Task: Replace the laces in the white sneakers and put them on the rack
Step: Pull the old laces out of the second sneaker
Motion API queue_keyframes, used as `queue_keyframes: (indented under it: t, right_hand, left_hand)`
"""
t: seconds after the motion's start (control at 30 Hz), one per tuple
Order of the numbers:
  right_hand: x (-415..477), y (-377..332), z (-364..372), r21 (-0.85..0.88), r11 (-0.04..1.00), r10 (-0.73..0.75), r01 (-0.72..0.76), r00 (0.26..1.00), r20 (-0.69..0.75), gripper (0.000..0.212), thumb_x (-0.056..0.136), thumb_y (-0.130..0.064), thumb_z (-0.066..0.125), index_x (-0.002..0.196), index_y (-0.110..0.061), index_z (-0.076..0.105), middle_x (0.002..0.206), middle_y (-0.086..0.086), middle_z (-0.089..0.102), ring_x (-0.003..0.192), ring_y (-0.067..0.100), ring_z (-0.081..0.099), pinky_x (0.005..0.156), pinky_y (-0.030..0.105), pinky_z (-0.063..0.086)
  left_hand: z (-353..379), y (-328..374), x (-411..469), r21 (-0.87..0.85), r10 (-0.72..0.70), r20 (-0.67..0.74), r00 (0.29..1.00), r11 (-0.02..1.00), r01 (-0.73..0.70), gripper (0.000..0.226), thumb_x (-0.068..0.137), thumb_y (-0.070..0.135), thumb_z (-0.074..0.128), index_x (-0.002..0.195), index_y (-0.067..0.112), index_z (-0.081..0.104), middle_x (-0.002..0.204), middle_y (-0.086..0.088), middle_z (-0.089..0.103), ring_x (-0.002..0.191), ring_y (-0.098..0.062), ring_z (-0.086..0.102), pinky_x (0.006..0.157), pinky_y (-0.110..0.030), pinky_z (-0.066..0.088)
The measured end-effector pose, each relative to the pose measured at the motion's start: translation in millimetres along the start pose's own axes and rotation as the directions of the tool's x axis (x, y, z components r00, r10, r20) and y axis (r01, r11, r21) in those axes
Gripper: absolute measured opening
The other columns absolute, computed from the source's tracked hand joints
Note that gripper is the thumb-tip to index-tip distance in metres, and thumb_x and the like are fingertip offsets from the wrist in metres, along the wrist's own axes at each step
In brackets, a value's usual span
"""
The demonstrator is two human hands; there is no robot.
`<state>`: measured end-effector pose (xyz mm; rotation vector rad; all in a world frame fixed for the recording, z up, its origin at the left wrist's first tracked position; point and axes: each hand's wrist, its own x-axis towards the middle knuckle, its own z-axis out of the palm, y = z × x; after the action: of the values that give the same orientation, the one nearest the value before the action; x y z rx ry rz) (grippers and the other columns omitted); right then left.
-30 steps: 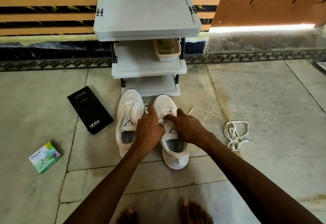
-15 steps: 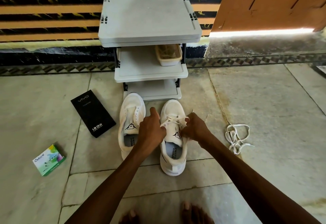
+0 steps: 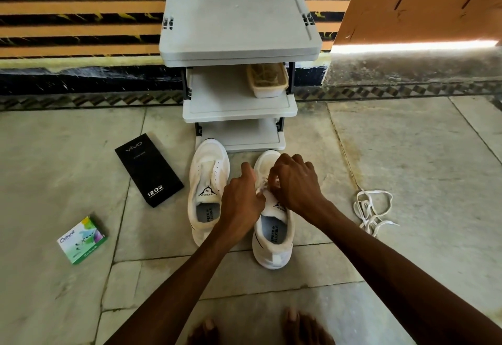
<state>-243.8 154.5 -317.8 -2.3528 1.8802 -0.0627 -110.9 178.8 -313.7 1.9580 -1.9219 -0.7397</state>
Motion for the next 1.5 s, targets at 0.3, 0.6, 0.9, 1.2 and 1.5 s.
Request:
queue_keyframes:
  t: [0.3,0.6,0.9,1.2,1.5]
  right_hand:
    - [2,-3,2,-0.159,0.981,-0.106,0.11,0.994,0.032,0.028,0.082,-0.028,0.06,0.104,-0.012,0.066,0.115,0.006,0.052,0.106,0.03,0.048,0.081,0.041,0.043]
    - [4,70,-12,0.544,0.782,0.448,-0.304,0.881,-0.152,0.024,0.097,-0.008,0.045,0.08,0.002,0.059,0.091,0.02,0.053,0.077,0.024,0.05,0.068,0.037,0.044]
    - [6,33,-4,0.918,-0.125,0.436,-0.376,0.81,0.392,0.017,0.096,-0.009,0.046,0.084,-0.012,0.058,0.065,0.001,0.055,0.049,0.012,0.048,0.057,0.028,0.043]
    - [-3,4,8,0.276,0.957,0.069,-0.095,0.992,0.103,0.014,0.085,-0.013,0.066,0.095,-0.016,0.075,0.094,0.012,0.071,0.087,0.031,0.066,0.071,0.031,0.047]
    - [6,19,7,0.788,0.508,0.475,-0.349,0.876,0.081,0.024,0.076,0.004,0.055,0.07,-0.017,0.065,0.08,0.002,0.064,0.072,0.019,0.057,0.064,0.025,0.04]
  left_hand:
    - [0,0,1,0.006,0.016,0.008,1.0,1.0,-0.016,0.038,0.088,0.023,0.069,0.111,0.012,0.041,0.099,-0.007,0.064,0.085,-0.024,0.061,0.062,-0.027,0.037]
    - [0,-4,-4,-0.033,-0.026,0.02,0.999,0.999,0.027,0.032,0.084,0.016,0.066,0.105,0.013,0.042,0.09,-0.006,0.061,0.082,-0.028,0.061,0.062,-0.034,0.045]
    - [0,-4,-6,-0.085,-0.031,0.006,1.0,0.996,0.031,0.031,0.082,0.014,0.066,0.102,0.013,0.043,0.09,-0.007,0.061,0.081,-0.028,0.06,0.061,-0.033,0.042]
    - [1,-6,-6,-0.103,-0.007,-0.005,1.0,0.995,0.007,0.03,0.086,0.019,0.069,0.103,0.013,0.046,0.089,-0.002,0.06,0.08,-0.022,0.059,0.062,-0.029,0.044]
    - [-2,-7,-7,-0.075,0.021,0.012,1.0,0.997,-0.02,0.03,0.085,0.016,0.067,0.105,0.013,0.045,0.086,0.0,0.057,0.079,-0.022,0.058,0.057,-0.024,0.036]
